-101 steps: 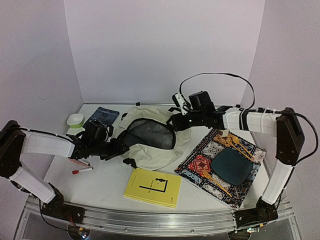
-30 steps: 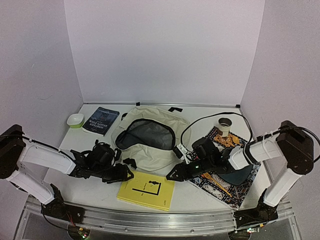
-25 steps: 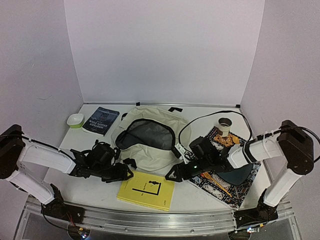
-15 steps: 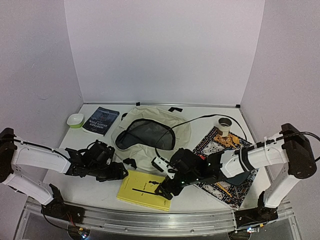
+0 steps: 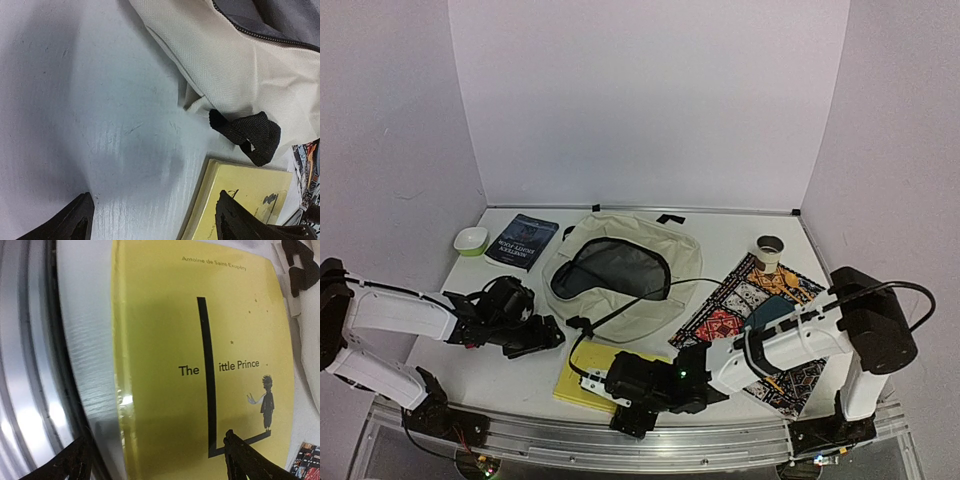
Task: Pack the student bag
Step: Move the book to the center of the board.
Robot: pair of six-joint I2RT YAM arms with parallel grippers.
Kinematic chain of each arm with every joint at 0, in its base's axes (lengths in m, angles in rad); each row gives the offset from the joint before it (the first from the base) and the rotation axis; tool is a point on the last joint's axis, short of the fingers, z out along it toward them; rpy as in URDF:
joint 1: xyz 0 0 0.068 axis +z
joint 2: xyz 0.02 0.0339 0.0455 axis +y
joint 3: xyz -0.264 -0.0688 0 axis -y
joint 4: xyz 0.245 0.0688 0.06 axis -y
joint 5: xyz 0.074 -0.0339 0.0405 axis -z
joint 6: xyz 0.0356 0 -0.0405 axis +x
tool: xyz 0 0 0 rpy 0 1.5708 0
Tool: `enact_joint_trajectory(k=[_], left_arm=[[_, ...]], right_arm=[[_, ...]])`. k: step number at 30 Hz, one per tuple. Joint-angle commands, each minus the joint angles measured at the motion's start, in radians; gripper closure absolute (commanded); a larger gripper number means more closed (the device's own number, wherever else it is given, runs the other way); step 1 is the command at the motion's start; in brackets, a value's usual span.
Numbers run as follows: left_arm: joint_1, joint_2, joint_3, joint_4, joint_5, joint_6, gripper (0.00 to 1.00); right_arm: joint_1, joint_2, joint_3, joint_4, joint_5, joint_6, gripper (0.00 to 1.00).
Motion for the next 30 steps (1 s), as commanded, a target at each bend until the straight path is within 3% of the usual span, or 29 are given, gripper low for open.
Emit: enact_joint_trajectory(k=[1, 7, 16, 22, 30], left_arm=[[0.014, -0.062, -0.029, 0.014, 0.038, 0.000, 0.14], [0.017, -0.096, -0.049, 0.014, 0.049, -0.017, 0.14], [0.019, -0.151, -0.085, 0.016, 0.034, -0.069, 0.15], [0.020, -0.193, -0.104, 0.023, 0.027, -0.136, 0.15], [0.017, -0.272, -0.161, 0.092, 0.055, -0.273, 0.17]], right_arm=[[-0.003, 0.069, 0.090, -0.091, 0.156, -0.062, 0.09], [-0.012, 0.183, 0.203, -0.091, 0.325, -0.097, 0.11], [-0.079, 0.258, 0.354, -0.091, 0.337, -0.053, 0.15], [-0.088, 0.231, 0.400, -0.077, 0.154, -0.053, 0.14], [-0.208, 0.046, 0.222, -0.005, -0.154, 0.058, 0.12]])
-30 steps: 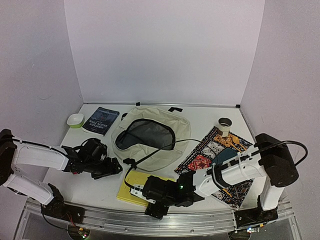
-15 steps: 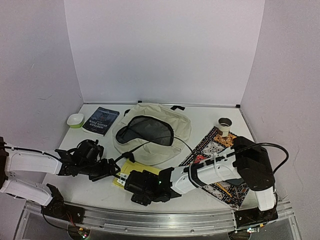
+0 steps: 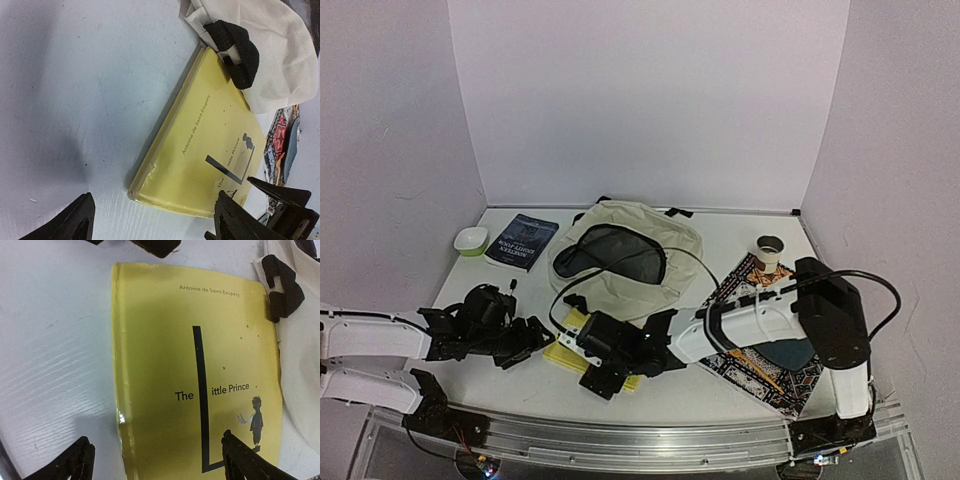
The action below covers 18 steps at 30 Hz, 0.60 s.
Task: Pack the student bag
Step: Move the book to the center of the board, then adjust the book at the center of the board.
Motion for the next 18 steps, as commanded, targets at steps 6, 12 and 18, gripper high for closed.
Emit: enact_joint_trajectory(k=[6, 12, 18], left_arm=[[0.000, 0.019, -0.001, 0.140, 0.049, -0.097, 0.19], [-0.027, 0.103, 0.020, 0.199, 0.063, -0.102, 0.23], [-0.049, 0.165, 0.023, 0.237, 0.074, -0.114, 0.26]], right_arm=[[-0.184, -0.200, -0.172, 0.095, -0.289, 0.128, 0.15], [-0.299, -0.219, -0.264, 0.186, -0.372, 0.191, 0.20], [-0.356, -0.190, -0.284, 0.230, -0.444, 0.211, 0.22]])
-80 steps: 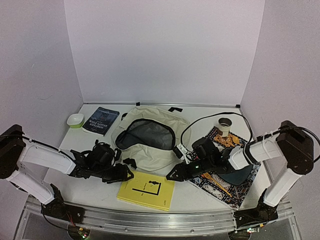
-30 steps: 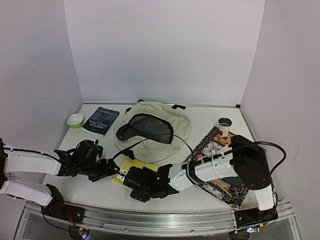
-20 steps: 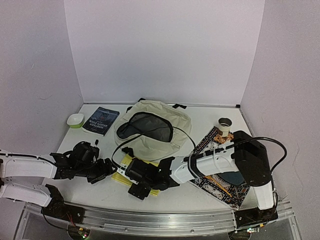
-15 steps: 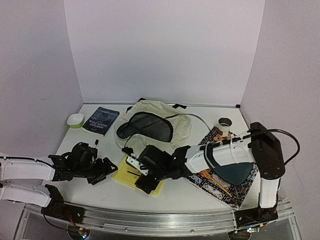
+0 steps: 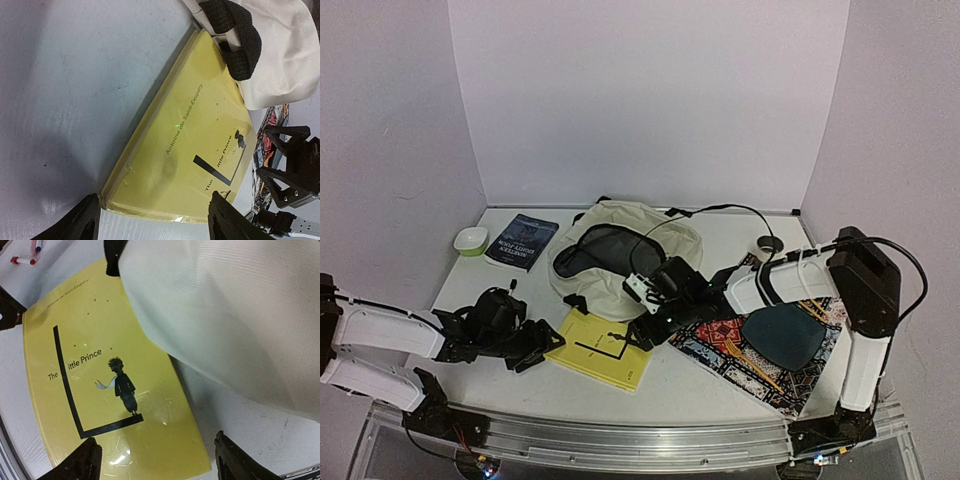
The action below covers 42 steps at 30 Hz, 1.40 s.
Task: Pack the student bag
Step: Adjust the book at the center of the board.
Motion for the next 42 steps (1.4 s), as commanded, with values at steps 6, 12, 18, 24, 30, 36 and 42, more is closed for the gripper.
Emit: enact_joint_trajectory(k=[6, 12, 18, 24, 30, 36, 42], left_arm=[[-0.020, 0.075, 0.038, 0.091, 0.016, -0.018, 0.28], [-0.020, 0.083, 0.036, 0.092, -0.006, -0.010, 0.28], [-0.019, 0.095, 0.056, 0.092, -0.038, -0.001, 0.27], [-0.020, 0.124, 0.071, 0.093, -0.028, 0.007, 0.27], [-0.020, 0.144, 0.074, 0.101, -0.029, 0.006, 0.27], [-0.020, 0.169, 0.102, 0.106, -0.025, 0.018, 0.27], [-0.020, 0.174, 0.118, 0.115, -0.035, 0.020, 0.27]], right_arm=[[-0.048, 0.041, -0.003, 0.071, -0.118, 0.059, 0.23], [-0.067, 0.036, -0.038, 0.074, -0.106, 0.066, 0.23], [-0.083, 0.011, -0.093, 0.074, -0.145, 0.089, 0.24], [-0.081, -0.002, -0.145, 0.096, -0.294, 0.144, 0.29], [-0.075, -0.018, -0.202, 0.252, -0.460, 0.244, 0.34], [-0.071, -0.024, -0.199, 0.386, -0.551, 0.338, 0.42], [-0.067, -0.028, -0.176, 0.462, -0.594, 0.392, 0.49]])
